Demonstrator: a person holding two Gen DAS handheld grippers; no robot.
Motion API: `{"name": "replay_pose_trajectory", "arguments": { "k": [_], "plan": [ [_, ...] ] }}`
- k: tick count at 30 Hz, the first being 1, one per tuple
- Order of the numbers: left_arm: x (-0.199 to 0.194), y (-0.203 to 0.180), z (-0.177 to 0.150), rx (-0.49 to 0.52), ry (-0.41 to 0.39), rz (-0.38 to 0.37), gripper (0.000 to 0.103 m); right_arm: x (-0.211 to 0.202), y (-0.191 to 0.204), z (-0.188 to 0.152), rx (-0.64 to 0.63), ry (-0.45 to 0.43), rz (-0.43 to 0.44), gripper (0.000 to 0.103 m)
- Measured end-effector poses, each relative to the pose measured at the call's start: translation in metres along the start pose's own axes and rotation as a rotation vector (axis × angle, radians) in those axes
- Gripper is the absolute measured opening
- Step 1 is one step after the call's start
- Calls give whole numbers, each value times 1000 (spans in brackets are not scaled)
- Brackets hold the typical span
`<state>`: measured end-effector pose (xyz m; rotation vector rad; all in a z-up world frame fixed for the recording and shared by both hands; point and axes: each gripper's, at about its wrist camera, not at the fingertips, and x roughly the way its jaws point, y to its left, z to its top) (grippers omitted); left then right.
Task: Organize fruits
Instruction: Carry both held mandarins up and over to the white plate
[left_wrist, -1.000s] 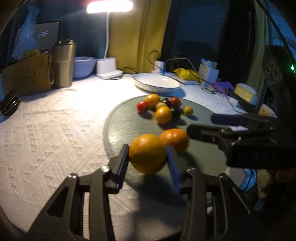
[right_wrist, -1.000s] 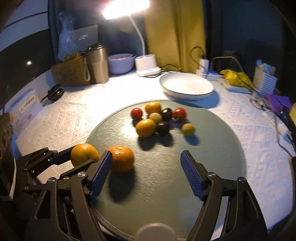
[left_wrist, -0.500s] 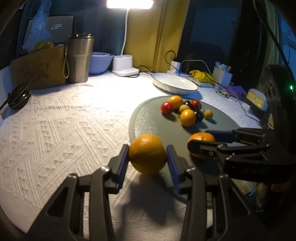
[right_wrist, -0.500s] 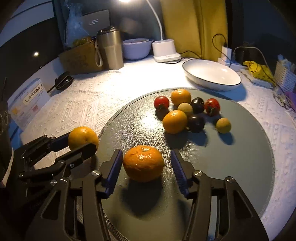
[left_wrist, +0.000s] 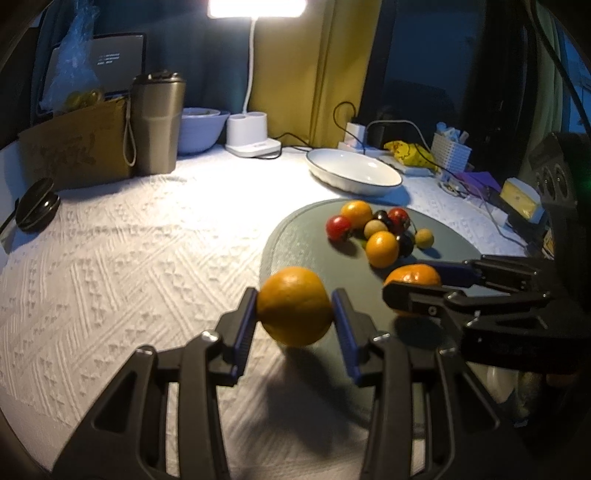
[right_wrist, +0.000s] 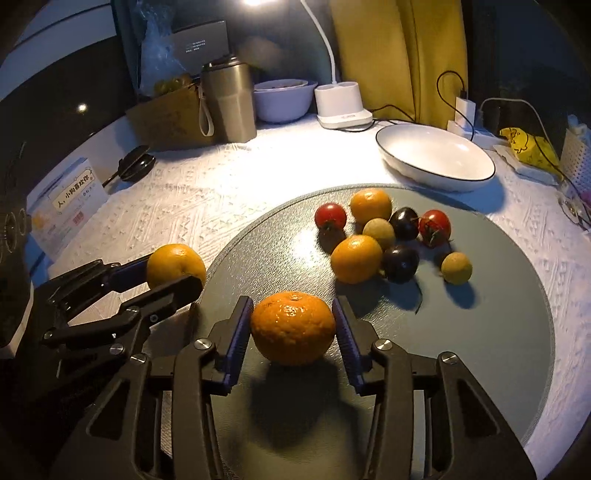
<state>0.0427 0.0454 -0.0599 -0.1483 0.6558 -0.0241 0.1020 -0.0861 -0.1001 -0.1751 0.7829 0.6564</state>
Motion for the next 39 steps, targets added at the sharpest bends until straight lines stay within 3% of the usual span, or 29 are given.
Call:
{"name": "replay_pose_trajectory", "arguments": {
  "k": [9,17,28,39],
  "plan": [
    [8,-11,12,15,8,29,42,-18,-27,14,22,-57,-12,47],
    [-5,-4,17,-1,-5,131,42,-26,-41,20,16,-92,-3,47],
    [-20,-24,62,51,-114,173,42,-57,-54,38,1,-203,2,47],
    [3,-39,112,76,-170,172,42,-74,-91,63,-6,-275,-61,47]
  ]
}}
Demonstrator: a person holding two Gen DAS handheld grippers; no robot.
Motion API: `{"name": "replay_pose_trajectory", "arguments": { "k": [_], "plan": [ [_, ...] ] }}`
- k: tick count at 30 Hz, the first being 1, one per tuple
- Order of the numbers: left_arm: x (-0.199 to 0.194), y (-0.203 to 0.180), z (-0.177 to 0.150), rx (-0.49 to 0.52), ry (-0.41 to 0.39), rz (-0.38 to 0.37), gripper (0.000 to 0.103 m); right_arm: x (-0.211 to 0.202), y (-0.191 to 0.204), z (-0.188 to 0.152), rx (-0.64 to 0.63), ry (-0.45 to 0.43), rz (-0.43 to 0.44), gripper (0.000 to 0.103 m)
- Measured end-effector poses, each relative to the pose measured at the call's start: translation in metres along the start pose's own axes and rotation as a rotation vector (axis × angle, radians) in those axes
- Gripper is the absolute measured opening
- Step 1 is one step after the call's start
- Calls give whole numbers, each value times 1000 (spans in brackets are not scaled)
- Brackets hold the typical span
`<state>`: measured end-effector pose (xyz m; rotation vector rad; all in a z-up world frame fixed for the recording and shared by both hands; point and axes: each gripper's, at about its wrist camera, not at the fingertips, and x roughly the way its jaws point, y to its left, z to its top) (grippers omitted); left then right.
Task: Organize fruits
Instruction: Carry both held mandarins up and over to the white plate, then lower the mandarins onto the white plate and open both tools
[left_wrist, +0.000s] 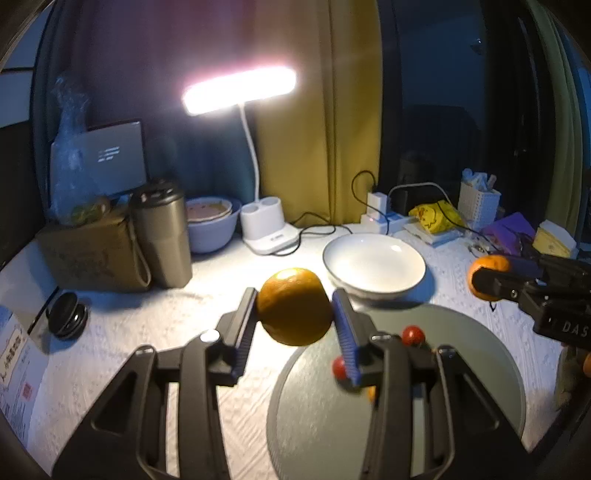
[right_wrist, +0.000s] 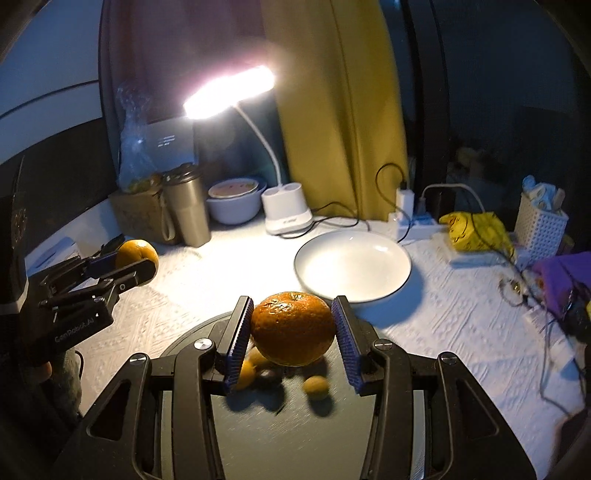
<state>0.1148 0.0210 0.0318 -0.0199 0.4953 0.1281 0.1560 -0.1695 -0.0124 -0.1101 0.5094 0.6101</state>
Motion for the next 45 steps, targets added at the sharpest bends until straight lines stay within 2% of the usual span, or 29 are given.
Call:
{"name": "replay_pose_trajectory", "arguments": {
  "k": [12,26,45],
  "plan": [
    [51,0,27,7,0,-18,42,24,-30,24,-9,-11,-50,47],
    [122,1,47,5,29,-70,42,72,-64,48,0,2,-103,47],
    [220,-43,61,43,135,-191,42,155,-99,66,43,48,-122,47]
  ]
}}
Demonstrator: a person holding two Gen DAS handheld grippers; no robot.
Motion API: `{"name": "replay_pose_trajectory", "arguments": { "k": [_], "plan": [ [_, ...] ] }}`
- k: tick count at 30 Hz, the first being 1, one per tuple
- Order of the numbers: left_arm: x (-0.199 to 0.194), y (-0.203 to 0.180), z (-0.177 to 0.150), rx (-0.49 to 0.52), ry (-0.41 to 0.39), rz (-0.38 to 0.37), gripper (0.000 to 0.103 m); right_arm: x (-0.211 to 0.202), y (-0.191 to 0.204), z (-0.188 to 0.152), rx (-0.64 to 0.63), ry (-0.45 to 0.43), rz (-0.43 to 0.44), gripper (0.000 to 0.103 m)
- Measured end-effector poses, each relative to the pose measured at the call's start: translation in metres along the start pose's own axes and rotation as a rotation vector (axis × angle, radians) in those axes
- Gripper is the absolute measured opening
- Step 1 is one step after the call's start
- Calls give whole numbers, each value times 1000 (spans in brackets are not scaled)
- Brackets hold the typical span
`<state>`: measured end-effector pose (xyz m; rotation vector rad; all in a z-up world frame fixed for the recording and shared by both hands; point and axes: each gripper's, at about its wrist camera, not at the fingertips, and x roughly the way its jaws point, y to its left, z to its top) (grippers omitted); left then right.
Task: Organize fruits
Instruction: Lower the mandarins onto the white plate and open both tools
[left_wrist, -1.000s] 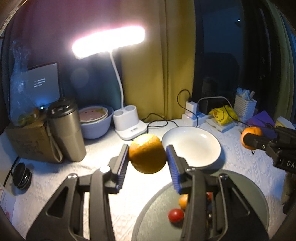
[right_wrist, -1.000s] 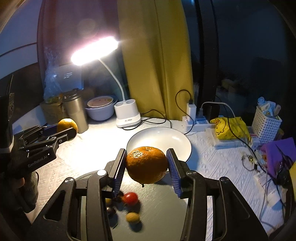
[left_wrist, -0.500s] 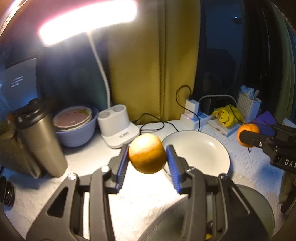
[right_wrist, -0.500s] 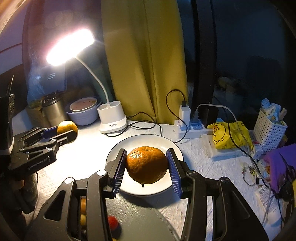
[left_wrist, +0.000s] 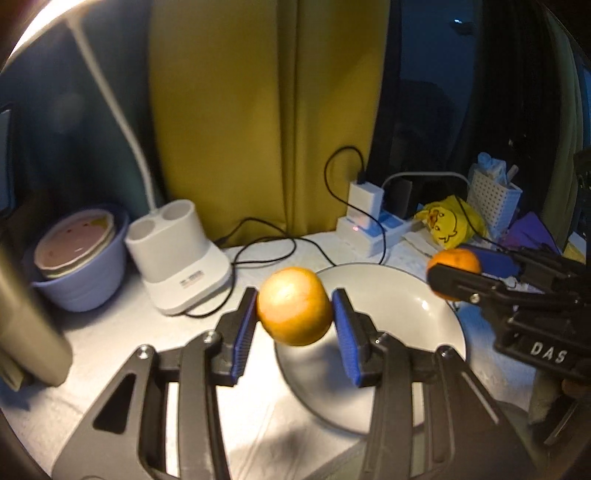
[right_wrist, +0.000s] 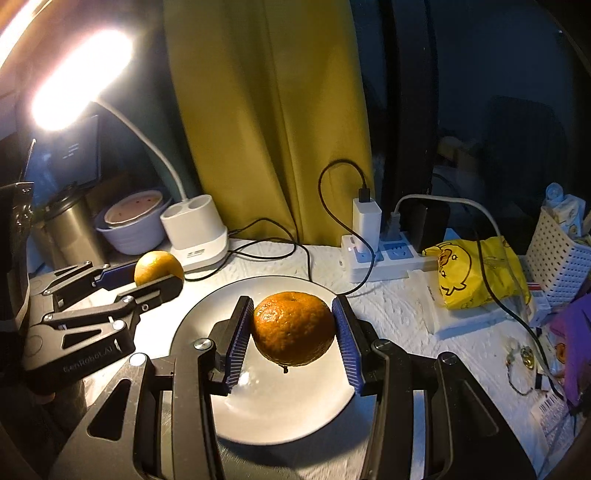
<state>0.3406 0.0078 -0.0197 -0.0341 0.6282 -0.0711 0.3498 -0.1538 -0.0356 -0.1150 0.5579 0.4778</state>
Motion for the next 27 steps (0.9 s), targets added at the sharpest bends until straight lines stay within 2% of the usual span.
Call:
{"name": "replay_pose_trajectory", "arguments": {
  "k": [7,14,24,27],
  "plan": [
    [30,-3,-3,-21,64,-31,42,34,-10,-2,37,41,-17,47],
    [51,-4,-11,-23,136,-27,42,56,-18,-10,66,91,-29,47],
    [45,-5,-10,-29,110,-39,45,63,-21,-11,89,114,-37,48],
    [35,-5,-7,-27,82,-31,46,60,-22,-8,88,100,-50,59]
  ]
}}
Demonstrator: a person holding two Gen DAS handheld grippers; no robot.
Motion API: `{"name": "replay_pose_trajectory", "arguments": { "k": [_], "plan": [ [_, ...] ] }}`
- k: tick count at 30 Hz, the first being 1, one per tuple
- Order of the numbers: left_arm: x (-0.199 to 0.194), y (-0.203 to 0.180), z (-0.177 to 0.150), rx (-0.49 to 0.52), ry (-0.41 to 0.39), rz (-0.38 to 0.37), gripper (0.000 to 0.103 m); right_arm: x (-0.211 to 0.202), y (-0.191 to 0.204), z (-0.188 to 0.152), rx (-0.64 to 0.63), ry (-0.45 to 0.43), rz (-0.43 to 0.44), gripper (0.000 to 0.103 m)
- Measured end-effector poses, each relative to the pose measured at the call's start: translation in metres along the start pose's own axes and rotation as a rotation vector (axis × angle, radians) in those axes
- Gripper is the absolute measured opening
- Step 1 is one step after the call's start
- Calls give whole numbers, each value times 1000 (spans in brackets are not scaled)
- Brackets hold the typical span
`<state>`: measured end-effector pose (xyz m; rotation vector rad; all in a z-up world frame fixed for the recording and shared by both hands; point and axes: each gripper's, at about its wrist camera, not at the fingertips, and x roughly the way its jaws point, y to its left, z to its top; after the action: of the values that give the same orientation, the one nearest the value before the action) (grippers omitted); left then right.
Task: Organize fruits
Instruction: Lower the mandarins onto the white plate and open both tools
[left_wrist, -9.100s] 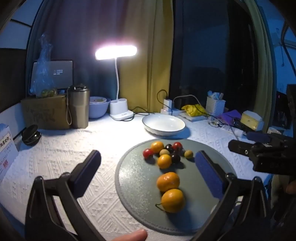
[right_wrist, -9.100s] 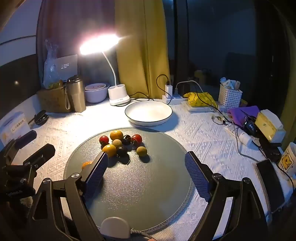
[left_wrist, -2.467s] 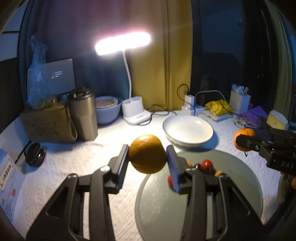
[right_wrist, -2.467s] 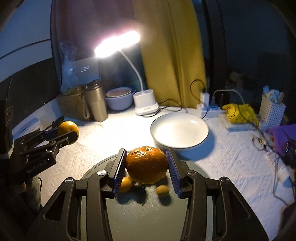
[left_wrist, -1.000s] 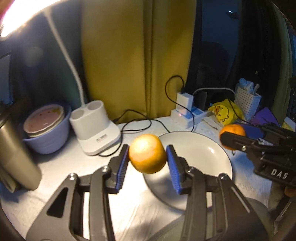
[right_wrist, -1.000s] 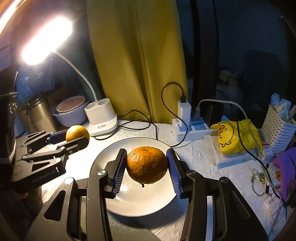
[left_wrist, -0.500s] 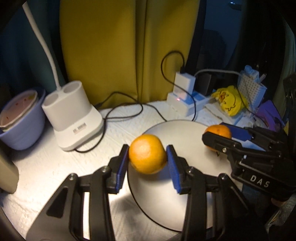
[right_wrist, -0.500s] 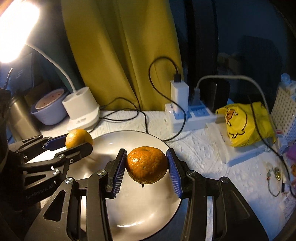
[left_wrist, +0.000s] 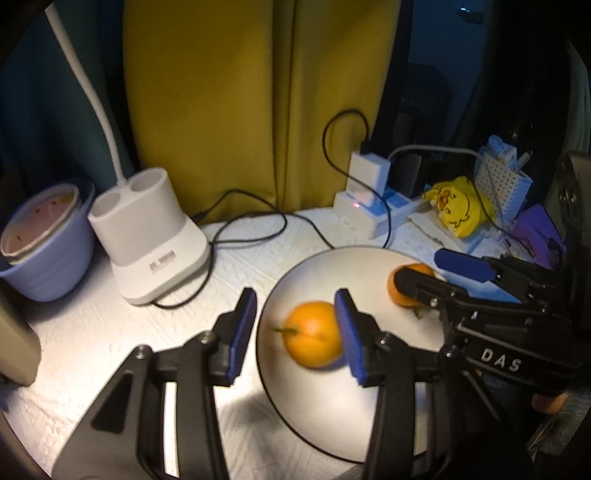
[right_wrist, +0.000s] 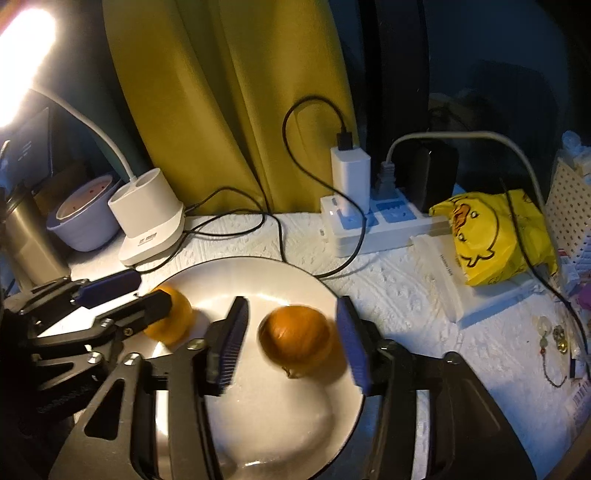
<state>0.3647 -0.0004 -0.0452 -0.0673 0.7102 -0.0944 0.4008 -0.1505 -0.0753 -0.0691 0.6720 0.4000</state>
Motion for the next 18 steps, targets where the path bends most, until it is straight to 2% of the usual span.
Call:
{"name": "replay_pose_trajectory", "arguments": {
  "k": [2,10,18],
  "plan": [
    [-5,0,2,1,-9,4,47,-4,0,2,-2,-8,-2,65],
    [-33,-1,6,-4,-53,16,65,-23,1,6,-1,-31,-15,65],
    [-64,-4,5,-2,-87,25,65,-53,8,4,-8,-65,-17,65]
  ]
}}
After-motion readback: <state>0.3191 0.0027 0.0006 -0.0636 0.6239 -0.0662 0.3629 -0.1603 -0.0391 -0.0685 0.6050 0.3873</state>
